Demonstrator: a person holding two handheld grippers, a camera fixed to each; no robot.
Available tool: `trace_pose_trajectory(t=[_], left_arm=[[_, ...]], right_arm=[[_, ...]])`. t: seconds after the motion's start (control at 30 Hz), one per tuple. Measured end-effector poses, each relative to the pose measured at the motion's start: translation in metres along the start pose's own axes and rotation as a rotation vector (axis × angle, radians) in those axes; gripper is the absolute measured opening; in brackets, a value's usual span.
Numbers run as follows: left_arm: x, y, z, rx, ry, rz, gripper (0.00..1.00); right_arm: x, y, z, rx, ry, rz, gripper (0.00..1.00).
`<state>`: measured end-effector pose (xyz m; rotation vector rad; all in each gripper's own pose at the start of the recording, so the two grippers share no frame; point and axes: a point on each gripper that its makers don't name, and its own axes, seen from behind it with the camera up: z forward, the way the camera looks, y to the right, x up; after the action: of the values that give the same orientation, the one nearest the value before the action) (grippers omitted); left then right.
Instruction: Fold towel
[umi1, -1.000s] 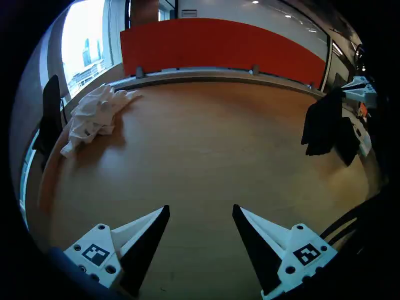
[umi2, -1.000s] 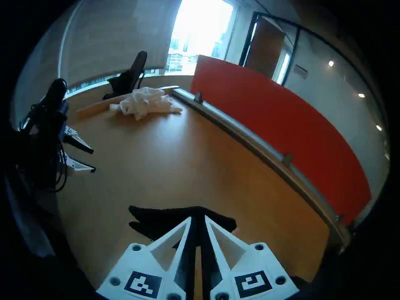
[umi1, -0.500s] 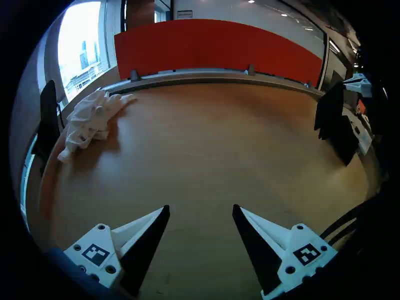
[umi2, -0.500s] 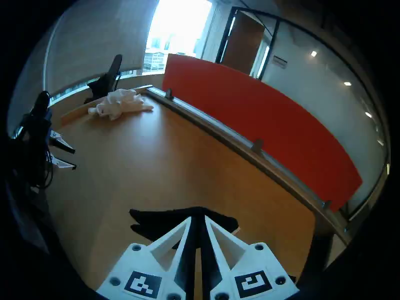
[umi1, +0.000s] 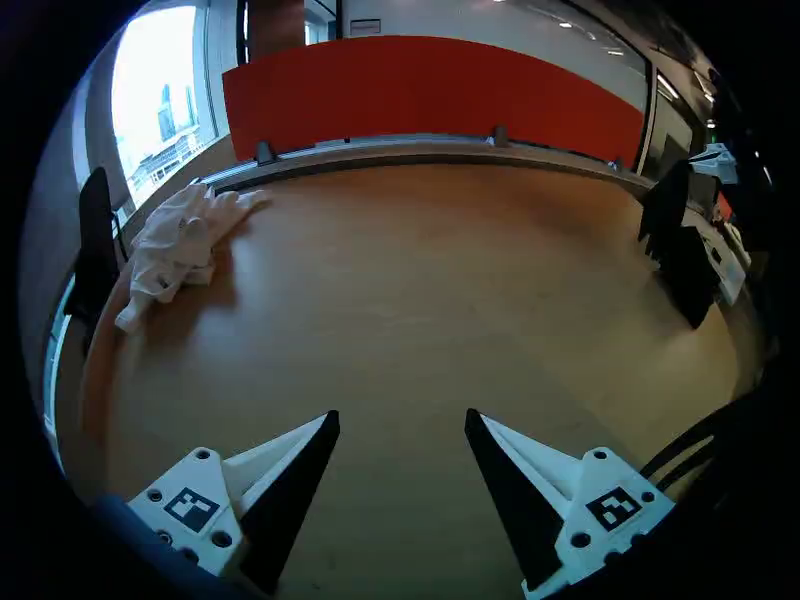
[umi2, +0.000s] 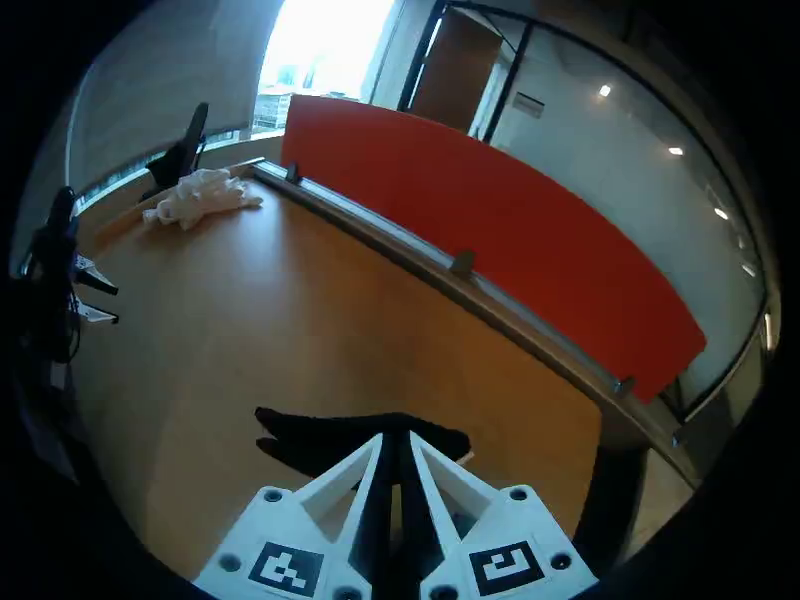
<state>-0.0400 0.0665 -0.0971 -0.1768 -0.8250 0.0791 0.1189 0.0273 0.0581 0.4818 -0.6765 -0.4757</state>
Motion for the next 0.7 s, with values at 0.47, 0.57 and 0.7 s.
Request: trace_pose_trajectory(t=[0.47, 0.57, 0.7], left_arm=[[0.005, 0.006, 0.004, 0.004, -0.009, 0.011, 0.93], [0.005, 0.008, 0.005, 0.003, -0.01, 0.012, 0.93], [0.007, 0.01, 0.006, 0.002, -0.011, 0.017, 0.93]], right_arm=[[-0.013, 0.065, -0.007, -0.076, -0.023, 0.032, 0.05], [-0.015, 0.077, -0.009, -0.092, -0.028, 0.036, 0.05], [-0.018, 0.092, -0.014, -0.112, -0.034, 0.043, 0.05]])
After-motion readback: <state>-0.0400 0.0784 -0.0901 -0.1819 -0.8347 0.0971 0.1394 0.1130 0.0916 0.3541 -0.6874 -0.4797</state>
